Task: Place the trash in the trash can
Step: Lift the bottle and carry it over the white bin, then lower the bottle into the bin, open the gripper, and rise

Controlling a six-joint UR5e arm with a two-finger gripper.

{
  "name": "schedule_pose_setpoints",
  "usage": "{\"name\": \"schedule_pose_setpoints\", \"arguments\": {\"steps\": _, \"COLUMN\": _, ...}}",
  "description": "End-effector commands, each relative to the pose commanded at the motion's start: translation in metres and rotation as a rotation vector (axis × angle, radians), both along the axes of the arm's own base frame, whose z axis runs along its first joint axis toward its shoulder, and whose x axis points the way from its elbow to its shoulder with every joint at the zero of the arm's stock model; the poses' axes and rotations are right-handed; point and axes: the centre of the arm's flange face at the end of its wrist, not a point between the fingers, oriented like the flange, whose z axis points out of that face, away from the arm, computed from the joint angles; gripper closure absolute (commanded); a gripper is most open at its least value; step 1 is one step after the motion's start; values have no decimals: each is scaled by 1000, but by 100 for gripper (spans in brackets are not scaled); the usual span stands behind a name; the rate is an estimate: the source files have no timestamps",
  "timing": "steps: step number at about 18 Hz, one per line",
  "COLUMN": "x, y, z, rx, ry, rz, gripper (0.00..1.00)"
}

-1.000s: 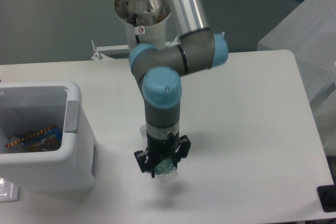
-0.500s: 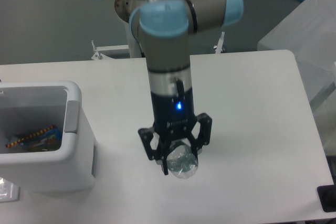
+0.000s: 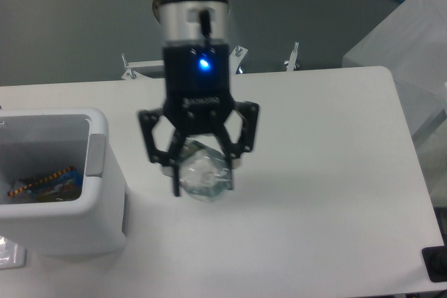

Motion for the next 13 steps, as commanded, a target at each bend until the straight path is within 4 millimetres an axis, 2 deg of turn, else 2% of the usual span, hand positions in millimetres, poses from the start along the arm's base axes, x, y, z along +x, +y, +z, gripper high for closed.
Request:
{"name": "schedule_pose_setpoints", "arguments": {"steps": 2, "x": 31, "y": 14, "z": -5, "rx": -8, "ry": -4, "rz": -53, "gripper": 34}}
{"name": "schedule_pose_setpoints", "arguments": {"steps": 4, "x": 43, "y": 21, "z": -14, "rx": -21, "ry": -12, "rz": -75, "gripper": 34}}
{"name": "schedule_pose_setpoints", "arguments": {"steps": 6, "x": 73, "y": 36, "z": -21, "rx": -31, "ry": -20, "rz": -128, "gripper": 34}}
{"name": "schedule_pose_setpoints", "arguments": {"steps": 10, "x": 99, "y": 55, "z": -41, "rx": -57, "ry": -36, "rz": -177, "gripper": 34}}
{"name": "schedule_pose_setpoints", "arguments": {"steps": 11, "x": 108, "y": 58, "z": -48, "rx": -70, "ry": -42, "rz": -189, "gripper": 34}}
{"name": "schedule_pose_setpoints", "arguments": {"steps": 13, "x": 114, "y": 59, "z": -64, "rx": -98, "ry": -54, "rz": -196, "gripper": 34}}
